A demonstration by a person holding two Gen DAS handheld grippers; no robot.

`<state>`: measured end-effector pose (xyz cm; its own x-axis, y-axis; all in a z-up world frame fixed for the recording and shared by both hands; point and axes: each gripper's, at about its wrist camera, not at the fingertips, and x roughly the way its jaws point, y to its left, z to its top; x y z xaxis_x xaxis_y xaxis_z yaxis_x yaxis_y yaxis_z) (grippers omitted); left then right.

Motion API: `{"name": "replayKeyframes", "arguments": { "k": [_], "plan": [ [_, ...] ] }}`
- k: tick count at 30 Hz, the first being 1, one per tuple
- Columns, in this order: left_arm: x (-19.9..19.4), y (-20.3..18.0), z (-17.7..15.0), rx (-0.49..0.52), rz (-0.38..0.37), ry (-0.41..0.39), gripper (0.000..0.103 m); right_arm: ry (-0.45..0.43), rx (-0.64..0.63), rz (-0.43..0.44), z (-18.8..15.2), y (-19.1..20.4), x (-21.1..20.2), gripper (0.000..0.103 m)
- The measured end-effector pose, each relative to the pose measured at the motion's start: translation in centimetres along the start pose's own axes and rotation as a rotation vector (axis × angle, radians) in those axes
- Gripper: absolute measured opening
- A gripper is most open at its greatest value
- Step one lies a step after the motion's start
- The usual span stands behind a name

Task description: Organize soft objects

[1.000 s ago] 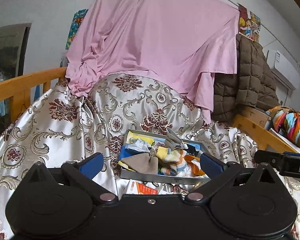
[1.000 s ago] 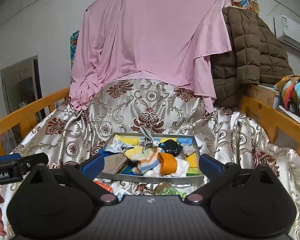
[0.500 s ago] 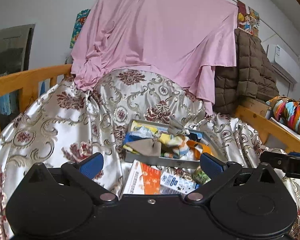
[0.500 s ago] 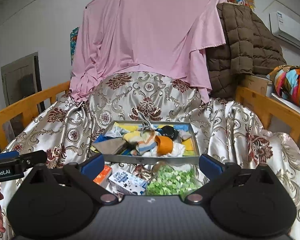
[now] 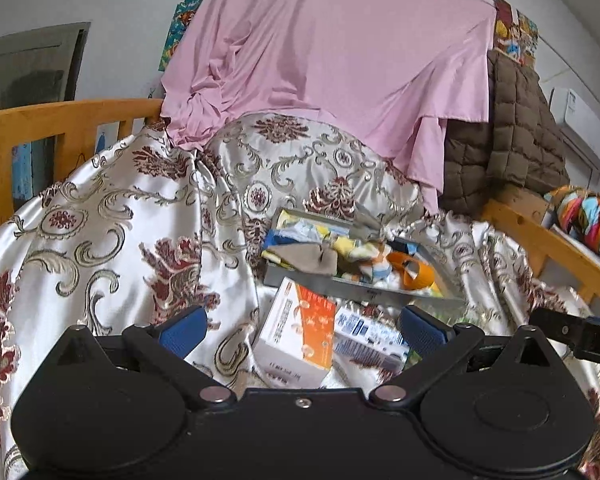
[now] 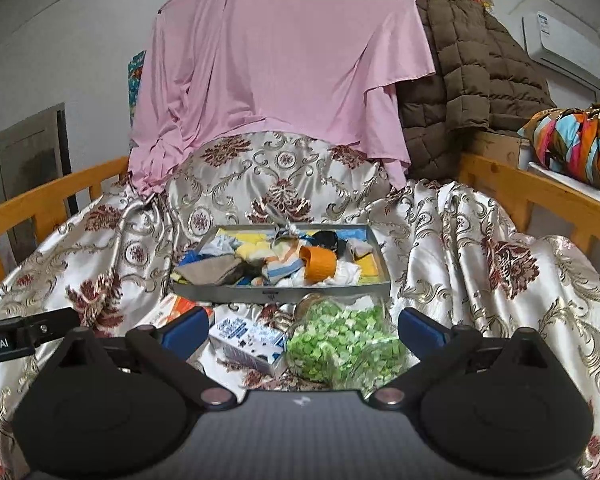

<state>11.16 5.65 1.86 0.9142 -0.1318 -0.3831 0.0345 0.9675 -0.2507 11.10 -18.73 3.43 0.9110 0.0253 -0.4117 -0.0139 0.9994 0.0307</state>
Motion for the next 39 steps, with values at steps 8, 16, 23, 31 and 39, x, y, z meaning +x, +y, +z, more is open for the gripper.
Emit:
{"name": "replayKeyframes", "arguments": {
  "k": [8,16,23,31,39],
  "plan": [
    [1.0,0.9,-2.1,-0.004,0.011,0.07,0.102,0.029,-0.01,0.004,-2.2,0.5,1.4,0.103],
    [1.4,0.5,-3.4,0.053,0.024,0.06,0.102,0.037,-0.017,0.005,-3.7,0.0,2.3,0.103],
    [1.9,0.4,-4.0,0.051,0.043,0.073,0.102,0.08,-0.013,0.013,-4.9,0.1,2.9,0.103],
    [1.9,0.2,-4.3,0.085,0.067,0.063,0.102,0.078,-0.032,0.01,-5.3,0.6,2.9,0.103],
    [1.8,0.3,-4.3,0.079,0.077,0.057,0.102,0.074,-0.032,0.008,-5.3,0.5,2.8,0.103]
  ]
}}
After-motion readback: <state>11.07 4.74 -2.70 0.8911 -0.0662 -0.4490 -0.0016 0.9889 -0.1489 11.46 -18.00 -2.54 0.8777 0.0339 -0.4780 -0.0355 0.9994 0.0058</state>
